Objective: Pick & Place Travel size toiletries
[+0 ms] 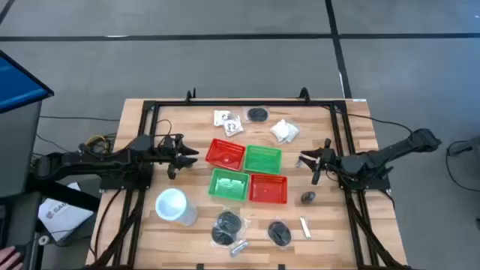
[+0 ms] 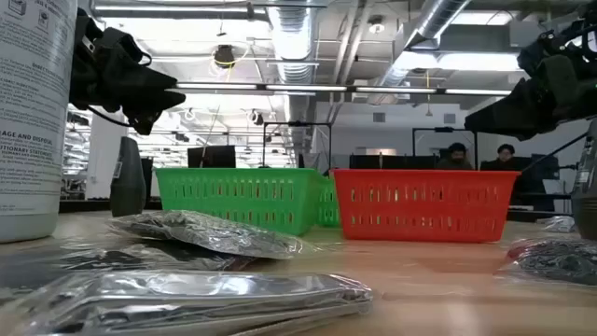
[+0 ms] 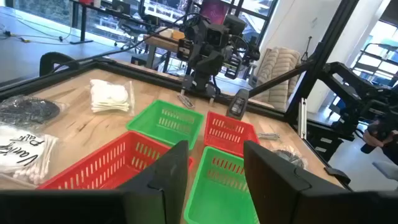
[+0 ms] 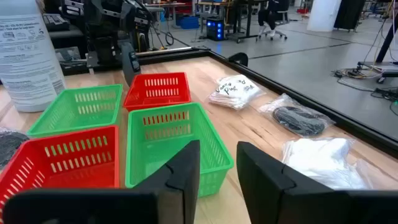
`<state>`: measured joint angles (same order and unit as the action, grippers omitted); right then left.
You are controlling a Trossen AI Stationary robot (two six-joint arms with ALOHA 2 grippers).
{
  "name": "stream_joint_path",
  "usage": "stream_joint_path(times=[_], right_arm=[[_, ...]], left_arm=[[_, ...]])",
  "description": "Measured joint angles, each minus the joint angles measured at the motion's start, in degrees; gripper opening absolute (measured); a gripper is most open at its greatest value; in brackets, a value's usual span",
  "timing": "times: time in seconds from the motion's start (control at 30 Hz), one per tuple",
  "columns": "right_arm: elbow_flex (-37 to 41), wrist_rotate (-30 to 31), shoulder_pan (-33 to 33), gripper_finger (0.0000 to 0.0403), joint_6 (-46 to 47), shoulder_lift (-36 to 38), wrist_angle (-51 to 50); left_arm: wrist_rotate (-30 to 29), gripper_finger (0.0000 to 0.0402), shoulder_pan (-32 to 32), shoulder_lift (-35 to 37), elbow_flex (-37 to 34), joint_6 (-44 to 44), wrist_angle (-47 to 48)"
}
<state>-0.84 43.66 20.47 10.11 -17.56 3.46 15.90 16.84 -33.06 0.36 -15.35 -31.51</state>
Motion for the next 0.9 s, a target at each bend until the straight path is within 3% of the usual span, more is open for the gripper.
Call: stream_joint_path(times=[0.9], right_arm=[[0.0, -0.1, 0.0, 0.0097, 0.0, 0.0, 0.0]], left_arm=[[0.0, 0.0145, 0.0, 0.0, 0.0, 0.0, -2.2]])
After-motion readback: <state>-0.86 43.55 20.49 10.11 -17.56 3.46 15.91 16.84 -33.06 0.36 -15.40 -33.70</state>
